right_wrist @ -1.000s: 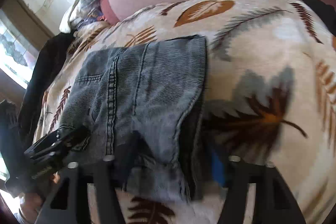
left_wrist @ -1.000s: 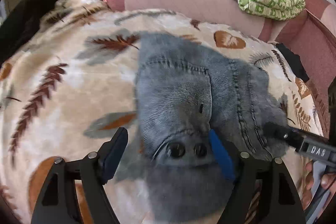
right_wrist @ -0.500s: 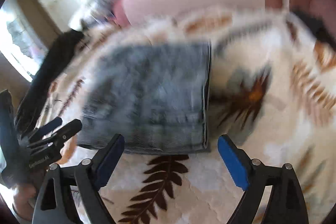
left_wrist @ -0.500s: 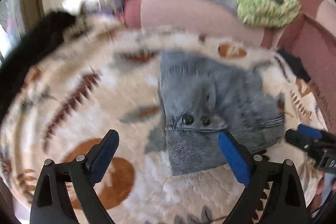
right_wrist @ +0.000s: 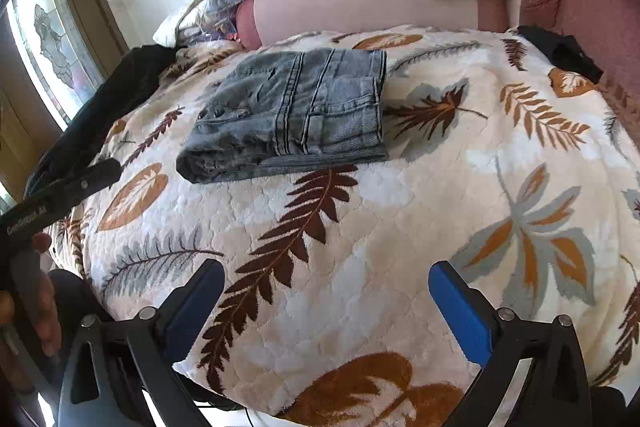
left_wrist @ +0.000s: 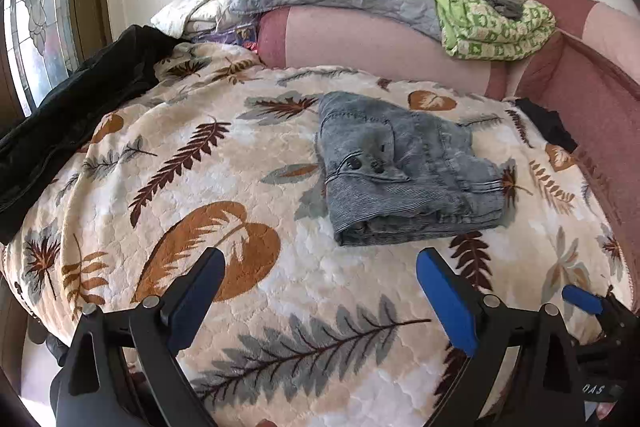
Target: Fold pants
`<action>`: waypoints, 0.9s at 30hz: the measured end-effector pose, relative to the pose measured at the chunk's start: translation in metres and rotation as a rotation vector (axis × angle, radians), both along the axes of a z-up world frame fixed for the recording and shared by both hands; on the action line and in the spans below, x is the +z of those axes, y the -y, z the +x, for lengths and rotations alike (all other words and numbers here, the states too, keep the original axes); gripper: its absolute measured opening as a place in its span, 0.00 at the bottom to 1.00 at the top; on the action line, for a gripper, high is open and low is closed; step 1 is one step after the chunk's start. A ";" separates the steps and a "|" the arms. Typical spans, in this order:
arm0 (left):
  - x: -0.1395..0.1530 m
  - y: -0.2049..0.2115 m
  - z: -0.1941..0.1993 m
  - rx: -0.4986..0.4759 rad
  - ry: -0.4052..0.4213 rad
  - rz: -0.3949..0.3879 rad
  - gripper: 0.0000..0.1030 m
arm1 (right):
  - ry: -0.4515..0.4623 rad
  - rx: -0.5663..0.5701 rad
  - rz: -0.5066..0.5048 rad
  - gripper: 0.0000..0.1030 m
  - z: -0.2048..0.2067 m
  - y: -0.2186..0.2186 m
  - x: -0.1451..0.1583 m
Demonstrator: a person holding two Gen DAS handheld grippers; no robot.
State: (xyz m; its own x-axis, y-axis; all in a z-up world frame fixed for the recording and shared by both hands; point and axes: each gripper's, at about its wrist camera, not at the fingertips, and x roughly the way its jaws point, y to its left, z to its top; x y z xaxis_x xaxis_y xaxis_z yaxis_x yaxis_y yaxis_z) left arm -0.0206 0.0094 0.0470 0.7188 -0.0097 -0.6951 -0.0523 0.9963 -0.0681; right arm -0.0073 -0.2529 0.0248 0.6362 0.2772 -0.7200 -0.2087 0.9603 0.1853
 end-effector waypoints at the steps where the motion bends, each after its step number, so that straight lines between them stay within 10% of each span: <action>1: 0.003 0.001 -0.002 -0.001 0.007 -0.005 0.94 | 0.017 0.002 -0.001 1.00 -0.002 0.000 0.006; 27: 0.037 0.015 0.011 -0.044 0.029 -0.046 0.94 | 0.107 0.081 -0.176 1.00 0.025 -0.030 0.056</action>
